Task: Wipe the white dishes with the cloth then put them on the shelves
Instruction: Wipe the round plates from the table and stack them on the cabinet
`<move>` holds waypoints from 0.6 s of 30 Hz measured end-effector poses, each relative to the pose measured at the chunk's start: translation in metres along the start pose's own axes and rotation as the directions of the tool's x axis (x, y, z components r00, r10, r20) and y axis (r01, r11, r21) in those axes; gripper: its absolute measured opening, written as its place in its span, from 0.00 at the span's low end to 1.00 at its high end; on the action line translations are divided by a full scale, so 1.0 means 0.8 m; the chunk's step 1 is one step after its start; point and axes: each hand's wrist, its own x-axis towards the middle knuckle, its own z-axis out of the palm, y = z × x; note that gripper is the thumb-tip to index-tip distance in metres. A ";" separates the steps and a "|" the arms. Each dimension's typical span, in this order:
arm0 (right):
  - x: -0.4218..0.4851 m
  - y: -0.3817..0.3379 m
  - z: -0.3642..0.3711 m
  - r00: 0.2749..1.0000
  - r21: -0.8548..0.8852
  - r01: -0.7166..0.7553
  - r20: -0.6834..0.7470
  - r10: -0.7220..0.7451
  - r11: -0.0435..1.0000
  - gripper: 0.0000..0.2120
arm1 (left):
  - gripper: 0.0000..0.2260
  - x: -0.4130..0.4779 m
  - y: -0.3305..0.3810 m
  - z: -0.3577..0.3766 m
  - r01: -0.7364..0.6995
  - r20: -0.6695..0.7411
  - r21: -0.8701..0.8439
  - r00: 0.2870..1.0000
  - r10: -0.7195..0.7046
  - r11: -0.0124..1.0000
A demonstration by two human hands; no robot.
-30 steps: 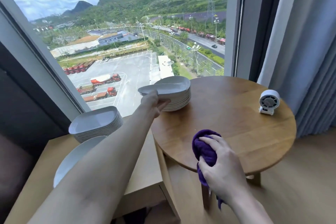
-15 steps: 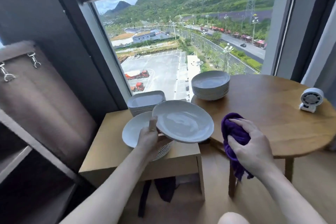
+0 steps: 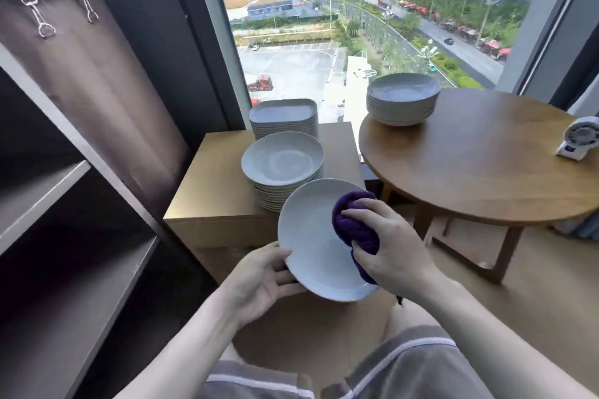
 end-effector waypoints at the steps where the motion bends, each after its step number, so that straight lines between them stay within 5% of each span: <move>1: -0.002 0.001 0.006 1.000 -0.027 -0.005 0.022 0.005 1.000 0.27 | 0.18 -0.001 -0.005 -0.006 -0.006 0.017 -0.015 1.000 0.007 1.000; 11: -0.008 0.017 0.033 0.951 -0.229 -0.078 0.276 0.142 0.970 0.39 | 0.34 0.013 -0.027 -0.017 -0.107 0.073 0.032 0.992 0.104 0.994; 18: 0.004 0.014 0.040 0.994 -0.246 -0.052 0.080 0.074 0.968 0.34 | 0.31 0.017 -0.016 -0.014 -0.146 0.169 0.036 0.976 0.138 0.989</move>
